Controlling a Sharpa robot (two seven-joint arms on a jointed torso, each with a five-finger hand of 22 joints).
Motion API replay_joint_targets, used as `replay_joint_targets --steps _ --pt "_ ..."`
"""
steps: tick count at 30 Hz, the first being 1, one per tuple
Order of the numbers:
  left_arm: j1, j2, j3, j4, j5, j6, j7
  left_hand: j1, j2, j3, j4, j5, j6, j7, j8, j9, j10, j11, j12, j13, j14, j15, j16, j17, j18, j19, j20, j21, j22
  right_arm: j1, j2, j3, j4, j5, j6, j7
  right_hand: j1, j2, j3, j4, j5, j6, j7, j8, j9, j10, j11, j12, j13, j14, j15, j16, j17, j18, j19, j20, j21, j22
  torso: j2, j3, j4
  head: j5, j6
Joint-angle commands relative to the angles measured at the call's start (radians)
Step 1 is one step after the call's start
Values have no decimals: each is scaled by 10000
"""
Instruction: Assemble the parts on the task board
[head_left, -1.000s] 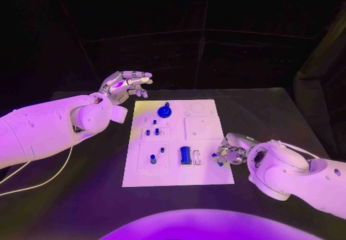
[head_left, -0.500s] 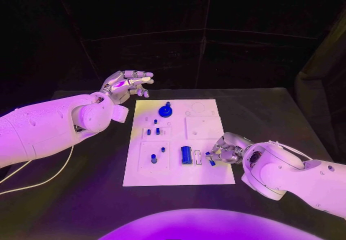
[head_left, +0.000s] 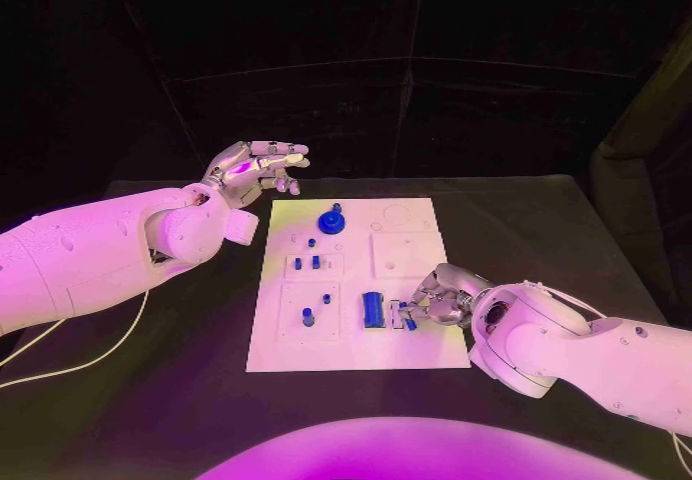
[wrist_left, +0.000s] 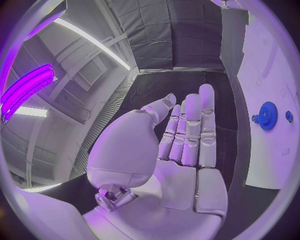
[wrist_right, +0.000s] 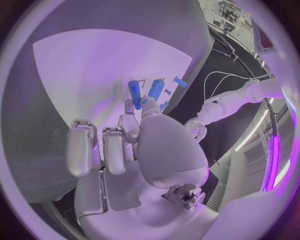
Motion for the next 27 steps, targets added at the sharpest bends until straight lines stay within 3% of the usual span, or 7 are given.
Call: replay_joint_targets --steps 1,15,24,27 --pt "15 5 9 20 -28 144 21 3 59 -44 -20 30 -65 -5 45 13 -84 16 68 14 -75 -25 37 -11 72 -42 29 -47 -12 13 69 4 -16 74 -221 39 -79 10 -12 61 -41 86 -4 18 13 68 -48 33 25 778 -73 20 1282 -20 142 -24 5 256 -4 1 -3 15 -16" --pt "16 -7 9 38 -28 184 6 6 67 -44 -26 25 -79 0 68 14 -103 21 95 14 -83 -24 44 -20 71 -44 28 -46 -18 16 338 5 -246 -225 368 -266 -495 -87 -77 425 -74 308 -85 128 85 92 -108 -88 -53 774 -122 3 1262 -19 149 -66 -1 255 -8 -2 1 41 -31" --pt "17 -19 9 49 -28 207 -9 6 67 -44 -26 25 -79 0 68 14 -103 21 95 14 -83 -24 44 -20 71 -44 28 -46 -18 18 448 6 -384 -508 378 -336 -622 -136 -140 542 -111 389 -127 217 144 110 -141 -104 -61 772 -153 -6 1253 -18 149 -94 -9 249 -4 -1 4 42 -30" --pt "17 -31 9 53 -28 207 -19 6 67 -44 -26 25 -79 0 68 14 -103 21 95 14 -83 -24 44 -20 71 -44 28 -46 -18 18 465 6 -421 -556 376 -336 -680 -166 -186 592 -295 383 -130 241 167 114 -144 -120 -68 771 -157 -12 1247 -17 147 -104 -15 243 -4 -1 -1 45 -42"
